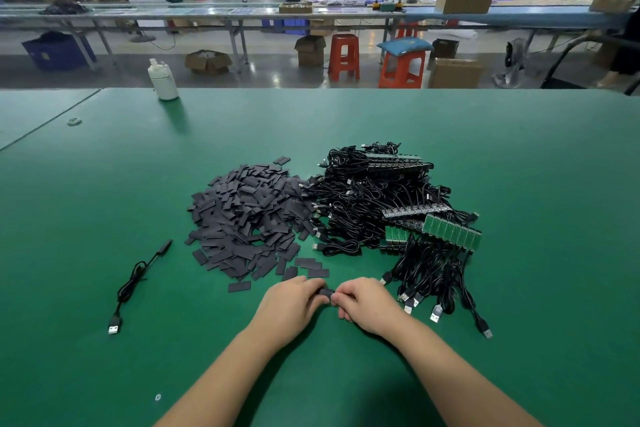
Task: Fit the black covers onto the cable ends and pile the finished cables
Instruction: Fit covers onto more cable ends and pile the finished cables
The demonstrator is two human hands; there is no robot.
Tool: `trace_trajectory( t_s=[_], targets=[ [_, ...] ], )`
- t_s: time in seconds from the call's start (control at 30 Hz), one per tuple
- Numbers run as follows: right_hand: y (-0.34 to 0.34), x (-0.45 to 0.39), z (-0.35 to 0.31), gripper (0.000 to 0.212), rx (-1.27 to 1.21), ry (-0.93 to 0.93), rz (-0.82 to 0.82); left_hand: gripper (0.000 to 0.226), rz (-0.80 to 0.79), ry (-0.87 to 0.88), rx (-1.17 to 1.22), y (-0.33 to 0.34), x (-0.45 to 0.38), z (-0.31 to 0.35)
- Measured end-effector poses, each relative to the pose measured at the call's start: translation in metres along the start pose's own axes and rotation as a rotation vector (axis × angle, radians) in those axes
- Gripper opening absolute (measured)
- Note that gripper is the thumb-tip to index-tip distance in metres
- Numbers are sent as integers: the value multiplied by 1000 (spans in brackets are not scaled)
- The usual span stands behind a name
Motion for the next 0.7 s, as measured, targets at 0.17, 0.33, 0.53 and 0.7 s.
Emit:
trace_trajectory(
  t_s=[0.17, 0.33, 0.53, 0.7],
  targets=[
    [-2, 2, 3, 24, -78, 14, 34, 25, -13, -313, 713, 3, 2, -26],
    [0, 6, -3, 20, -196, 6, 67, 15, 139, -615, 1287, 14, 12, -38],
    [12, 8, -18, 18, -252, -35, 64, 4, 257, -618, 1282, 5, 16, -36],
    [15, 8, -20, 23, -185, -63, 83, 3, 211, -579, 1119, -11, 19, -47]
  ],
)
Point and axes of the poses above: each hand's wrist, its own x-axis away from the middle knuckle, its own y-axis out of the palm, z = x × y, the point moved 10 cm from there along -x, towards the middle knuckle, and after that the axes turned 3 degrees about -y, right-handed, at the moved point
